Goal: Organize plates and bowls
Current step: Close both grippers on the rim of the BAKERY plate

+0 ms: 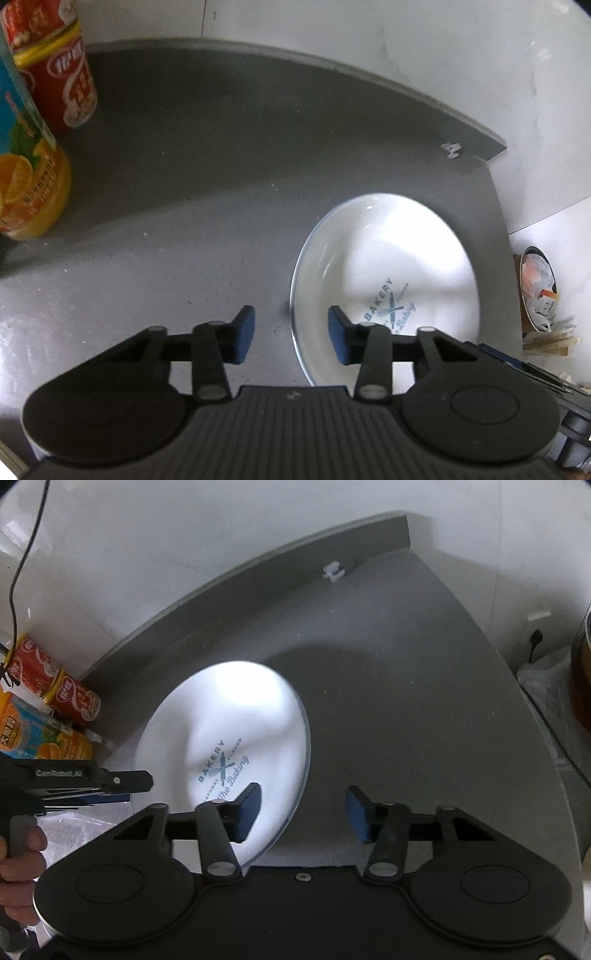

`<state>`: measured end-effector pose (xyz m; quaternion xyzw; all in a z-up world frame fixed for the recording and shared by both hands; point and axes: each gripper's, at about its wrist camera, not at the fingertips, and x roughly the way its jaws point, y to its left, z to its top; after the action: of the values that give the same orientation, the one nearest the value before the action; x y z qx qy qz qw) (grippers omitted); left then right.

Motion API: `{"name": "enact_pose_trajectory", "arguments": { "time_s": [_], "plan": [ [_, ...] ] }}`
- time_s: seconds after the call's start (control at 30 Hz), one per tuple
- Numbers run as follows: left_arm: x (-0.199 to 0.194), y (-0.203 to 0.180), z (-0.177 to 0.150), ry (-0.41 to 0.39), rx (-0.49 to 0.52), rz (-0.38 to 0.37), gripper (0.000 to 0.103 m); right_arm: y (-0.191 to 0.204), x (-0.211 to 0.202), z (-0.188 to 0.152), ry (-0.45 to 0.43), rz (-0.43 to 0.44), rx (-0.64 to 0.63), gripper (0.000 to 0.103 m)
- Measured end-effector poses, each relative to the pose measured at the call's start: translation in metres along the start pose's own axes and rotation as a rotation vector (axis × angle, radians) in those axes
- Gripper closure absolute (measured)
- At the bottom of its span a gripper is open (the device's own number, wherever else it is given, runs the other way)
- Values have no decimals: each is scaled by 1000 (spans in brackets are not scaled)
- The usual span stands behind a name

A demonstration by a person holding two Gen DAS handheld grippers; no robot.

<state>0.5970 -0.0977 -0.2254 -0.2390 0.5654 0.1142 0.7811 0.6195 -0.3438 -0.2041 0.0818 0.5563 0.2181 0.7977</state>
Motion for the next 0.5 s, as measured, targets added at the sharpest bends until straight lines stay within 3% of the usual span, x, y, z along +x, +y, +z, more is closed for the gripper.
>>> {"name": "enact_pose_trajectory", "arguments": {
  "time_s": [0.17,0.3,0.33,0.4,0.5],
  "plan": [
    [14,4,0,25,-49,-10,76,-3,12,1,31,4,20,65],
    [15,4,2,-4,-60,-29,82,1,16,4,22,24,8,67],
    [16,5,3,-4,-65,-40,85,2,17,5,23,29,5,69],
    [17,6,5,3,-84,-59,89,4,21,7,35,32,-2,85],
    [14,5,3,3,-76,-54,90,7,20,6,28,15,-18,85]
  ]
}}
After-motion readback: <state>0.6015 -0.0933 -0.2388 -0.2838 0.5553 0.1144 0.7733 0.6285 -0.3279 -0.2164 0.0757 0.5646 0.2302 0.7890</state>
